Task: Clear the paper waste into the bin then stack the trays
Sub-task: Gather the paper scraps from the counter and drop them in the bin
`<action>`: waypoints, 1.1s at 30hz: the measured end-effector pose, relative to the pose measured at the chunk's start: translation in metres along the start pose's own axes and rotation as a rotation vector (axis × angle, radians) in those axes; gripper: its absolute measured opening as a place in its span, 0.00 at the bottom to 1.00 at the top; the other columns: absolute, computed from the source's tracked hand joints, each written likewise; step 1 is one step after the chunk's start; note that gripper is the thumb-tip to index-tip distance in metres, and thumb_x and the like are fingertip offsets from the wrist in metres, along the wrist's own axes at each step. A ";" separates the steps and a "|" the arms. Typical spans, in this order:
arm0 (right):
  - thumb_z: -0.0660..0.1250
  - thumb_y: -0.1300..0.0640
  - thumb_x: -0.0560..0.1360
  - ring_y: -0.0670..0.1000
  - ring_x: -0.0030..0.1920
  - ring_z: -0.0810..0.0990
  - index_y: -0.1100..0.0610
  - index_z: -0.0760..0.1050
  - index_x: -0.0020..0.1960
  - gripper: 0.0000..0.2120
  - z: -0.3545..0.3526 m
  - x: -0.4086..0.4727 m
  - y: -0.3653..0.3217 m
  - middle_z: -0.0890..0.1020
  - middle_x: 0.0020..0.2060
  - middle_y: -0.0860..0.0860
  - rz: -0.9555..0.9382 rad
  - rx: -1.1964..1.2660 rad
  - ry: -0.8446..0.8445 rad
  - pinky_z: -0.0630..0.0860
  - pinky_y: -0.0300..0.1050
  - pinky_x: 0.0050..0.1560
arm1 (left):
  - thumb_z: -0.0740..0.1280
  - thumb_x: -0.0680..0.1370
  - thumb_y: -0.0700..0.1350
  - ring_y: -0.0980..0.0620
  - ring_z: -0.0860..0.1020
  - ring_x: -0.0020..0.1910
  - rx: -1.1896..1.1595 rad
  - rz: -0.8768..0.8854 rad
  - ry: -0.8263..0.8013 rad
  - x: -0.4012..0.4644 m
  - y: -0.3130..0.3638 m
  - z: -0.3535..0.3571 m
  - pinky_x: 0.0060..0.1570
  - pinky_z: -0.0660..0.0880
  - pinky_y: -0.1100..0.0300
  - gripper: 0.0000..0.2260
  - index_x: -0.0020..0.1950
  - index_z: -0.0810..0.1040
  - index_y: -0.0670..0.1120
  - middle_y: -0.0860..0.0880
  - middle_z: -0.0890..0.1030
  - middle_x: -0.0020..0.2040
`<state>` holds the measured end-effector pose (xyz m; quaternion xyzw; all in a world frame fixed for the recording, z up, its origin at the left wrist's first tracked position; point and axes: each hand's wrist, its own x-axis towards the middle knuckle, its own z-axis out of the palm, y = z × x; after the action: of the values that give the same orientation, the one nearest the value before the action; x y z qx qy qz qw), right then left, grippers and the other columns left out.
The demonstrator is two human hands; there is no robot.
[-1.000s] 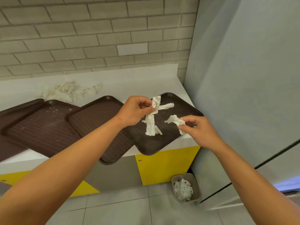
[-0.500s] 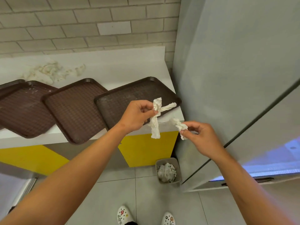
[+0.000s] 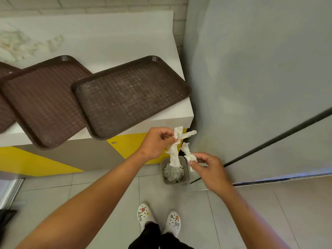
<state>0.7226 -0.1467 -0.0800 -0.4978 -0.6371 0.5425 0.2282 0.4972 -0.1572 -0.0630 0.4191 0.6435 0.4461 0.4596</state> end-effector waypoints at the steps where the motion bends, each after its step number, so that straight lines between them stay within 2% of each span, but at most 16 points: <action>1: 0.74 0.61 0.75 0.41 0.50 0.83 0.48 0.85 0.52 0.10 0.004 0.003 0.014 0.86 0.46 0.41 0.026 -0.009 0.005 0.80 0.40 0.49 | 0.73 0.75 0.34 0.56 0.70 0.29 -0.012 -0.018 -0.008 0.004 -0.011 0.004 0.30 0.68 0.62 0.06 0.44 0.85 0.44 0.50 0.80 0.33; 3: 0.74 0.61 0.75 0.43 0.51 0.84 0.49 0.85 0.53 0.10 0.013 0.010 0.043 0.86 0.47 0.42 0.073 -0.020 0.022 0.81 0.43 0.50 | 0.74 0.74 0.34 0.52 0.69 0.32 -0.016 -0.048 -0.013 0.014 -0.036 0.010 0.32 0.67 0.60 0.10 0.40 0.84 0.50 0.49 0.79 0.33; 7: 0.74 0.63 0.75 0.43 0.49 0.84 0.50 0.85 0.51 0.09 0.032 0.025 0.088 0.87 0.45 0.44 0.165 -0.017 0.037 0.82 0.45 0.50 | 0.74 0.74 0.33 0.55 0.69 0.31 -0.013 -0.097 0.015 0.033 -0.090 0.020 0.33 0.69 0.61 0.07 0.42 0.84 0.46 0.56 0.76 0.28; 9: 0.74 0.63 0.74 0.45 0.49 0.84 0.51 0.85 0.51 0.10 0.042 0.033 0.111 0.87 0.46 0.45 0.203 -0.007 0.042 0.82 0.46 0.50 | 0.74 0.74 0.34 0.54 0.70 0.32 -0.010 -0.126 0.033 0.044 -0.122 0.024 0.32 0.72 0.62 0.05 0.43 0.84 0.43 0.50 0.77 0.30; 11: 0.74 0.62 0.75 0.45 0.49 0.84 0.52 0.85 0.53 0.09 0.054 0.042 0.134 0.87 0.47 0.44 0.233 -0.022 0.038 0.82 0.45 0.51 | 0.74 0.74 0.35 0.51 0.72 0.34 0.000 -0.155 0.032 0.055 -0.153 0.029 0.33 0.75 0.58 0.02 0.46 0.84 0.40 0.37 0.78 0.34; 12: 0.74 0.61 0.75 0.45 0.49 0.84 0.52 0.85 0.53 0.09 0.059 0.046 0.145 0.87 0.46 0.44 0.249 -0.031 0.039 0.82 0.45 0.51 | 0.74 0.74 0.35 0.53 0.73 0.34 0.003 -0.164 0.035 0.061 -0.168 0.032 0.34 0.75 0.59 0.03 0.47 0.84 0.38 0.35 0.79 0.36; 15: 0.73 0.60 0.75 0.44 0.45 0.85 0.51 0.85 0.49 0.07 0.075 0.063 0.178 0.87 0.42 0.44 0.296 -0.032 0.047 0.81 0.44 0.47 | 0.72 0.74 0.29 0.60 0.74 0.30 -0.016 -0.178 0.048 0.076 -0.216 0.044 0.31 0.73 0.64 0.02 0.45 0.81 0.31 0.43 0.78 0.36; 18: 0.71 0.61 0.75 0.45 0.44 0.85 0.52 0.85 0.49 0.06 0.089 0.081 0.210 0.87 0.41 0.45 0.335 -0.036 0.034 0.81 0.44 0.47 | 0.72 0.73 0.29 0.54 0.74 0.32 -0.005 -0.203 0.028 0.089 -0.262 0.055 0.33 0.73 0.58 0.02 0.42 0.81 0.34 0.44 0.78 0.35; 21: 0.71 0.61 0.75 0.46 0.43 0.85 0.53 0.85 0.48 0.06 0.099 0.098 0.242 0.87 0.41 0.45 0.388 -0.045 0.041 0.81 0.46 0.46 | 0.73 0.73 0.30 0.63 0.73 0.30 0.016 -0.249 0.028 0.101 -0.303 0.067 0.34 0.71 0.64 0.07 0.40 0.80 0.41 0.52 0.78 0.33; 22: 0.71 0.60 0.75 0.46 0.42 0.85 0.53 0.85 0.47 0.05 0.102 0.104 0.251 0.86 0.39 0.45 0.403 -0.054 0.048 0.81 0.46 0.45 | 0.73 0.73 0.29 0.63 0.73 0.30 0.015 -0.260 0.029 0.105 -0.315 0.070 0.35 0.71 0.64 0.08 0.40 0.80 0.41 0.52 0.78 0.33; 25: 0.70 0.59 0.74 0.51 0.38 0.82 0.55 0.82 0.42 0.03 0.111 0.120 0.279 0.84 0.35 0.49 0.421 -0.111 0.066 0.78 0.49 0.39 | 0.71 0.74 0.28 0.51 0.72 0.35 -0.031 -0.298 0.016 0.116 -0.350 0.077 0.37 0.71 0.57 0.06 0.40 0.80 0.37 0.48 0.75 0.33; 27: 0.70 0.58 0.73 0.56 0.39 0.82 0.57 0.81 0.42 0.04 0.117 0.128 0.295 0.84 0.35 0.52 0.430 -0.130 0.073 0.78 0.54 0.40 | 0.70 0.74 0.28 0.51 0.72 0.33 -0.030 -0.347 0.024 0.122 -0.366 0.080 0.37 0.72 0.55 0.10 0.37 0.79 0.41 0.51 0.75 0.32; 30: 0.69 0.56 0.72 0.57 0.40 0.82 0.56 0.81 0.43 0.05 0.125 0.142 0.316 0.84 0.36 0.52 0.445 -0.137 0.068 0.80 0.57 0.42 | 0.68 0.76 0.27 0.56 0.74 0.32 -0.019 -0.380 0.019 0.130 -0.383 0.083 0.36 0.73 0.59 0.12 0.40 0.79 0.43 0.46 0.78 0.38; 33: 0.66 0.48 0.69 0.53 0.49 0.84 0.52 0.82 0.52 0.15 0.129 0.157 0.337 0.86 0.47 0.49 0.454 -0.144 0.007 0.82 0.52 0.50 | 0.67 0.77 0.29 0.47 0.75 0.39 -0.003 -0.409 -0.026 0.132 -0.393 0.082 0.40 0.74 0.53 0.15 0.47 0.82 0.49 0.43 0.80 0.46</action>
<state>0.6826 -0.0963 -0.4689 -0.6450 -0.5451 0.5314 0.0664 0.4954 -0.1151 -0.4839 0.2848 0.7087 0.3388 0.5494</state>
